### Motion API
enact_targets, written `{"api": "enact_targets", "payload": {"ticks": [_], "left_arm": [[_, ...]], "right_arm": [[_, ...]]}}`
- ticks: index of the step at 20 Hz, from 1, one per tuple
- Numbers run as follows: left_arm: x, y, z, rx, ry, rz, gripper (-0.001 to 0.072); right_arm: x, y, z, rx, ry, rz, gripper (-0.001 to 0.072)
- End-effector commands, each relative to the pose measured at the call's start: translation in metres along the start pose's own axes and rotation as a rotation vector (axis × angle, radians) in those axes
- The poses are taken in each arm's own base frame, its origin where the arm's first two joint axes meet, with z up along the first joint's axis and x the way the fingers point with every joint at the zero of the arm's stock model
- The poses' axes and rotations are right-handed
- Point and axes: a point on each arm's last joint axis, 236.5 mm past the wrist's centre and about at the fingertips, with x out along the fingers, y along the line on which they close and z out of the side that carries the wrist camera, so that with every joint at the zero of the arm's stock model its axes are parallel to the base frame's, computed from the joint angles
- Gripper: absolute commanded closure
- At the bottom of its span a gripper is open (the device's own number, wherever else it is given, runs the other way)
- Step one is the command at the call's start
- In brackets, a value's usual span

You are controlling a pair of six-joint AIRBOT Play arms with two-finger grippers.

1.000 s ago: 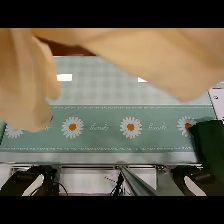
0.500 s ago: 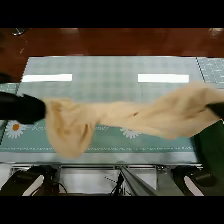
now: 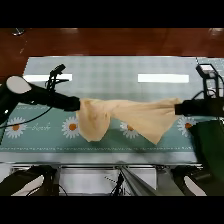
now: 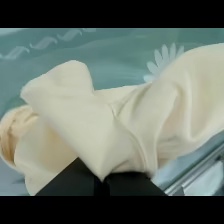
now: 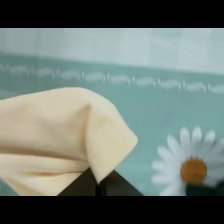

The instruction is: Fold the shirts.

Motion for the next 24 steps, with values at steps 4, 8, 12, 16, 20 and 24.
{"api": "enact_targets", "payload": {"ticks": [4, 8, 12, 16, 20, 24], "left_arm": [[0.052, -0.012, 0.065, -0.144, -0.024, -0.18, 0.0663], [0.047, 0.003, 0.043, -0.116, 0.093, -0.177, 0.0005], [-0.018, 0.063, -0.008, -0.196, 0.283, -0.096, 0.0005], [-0.034, 0.106, -0.053, -0.375, 0.169, -0.024, 0.0005], [0.015, 0.064, -0.117, -0.491, 0.108, -0.203, 0.0004], [0.06, 0.027, -0.148, -0.582, 0.061, -0.282, 0.0005]], "right_arm": [[0.092, 0.03, 0.101, 0.241, -0.02, 0.215, 0.0688], [0.108, 0.029, 0.121, 0.346, -0.005, 0.296, 0.0078], [0.072, -0.04, 0.099, 0.335, 0.087, 0.261, 0.0078], [0.051, -0.102, 0.026, 0.423, 0.152, 0.183, 0.0079], [0.066, -0.072, -0.029, 0.592, 0.039, 0.279, 0.008], [0.074, -0.02, -0.054, 0.682, -0.007, 0.452, 0.008]]}}
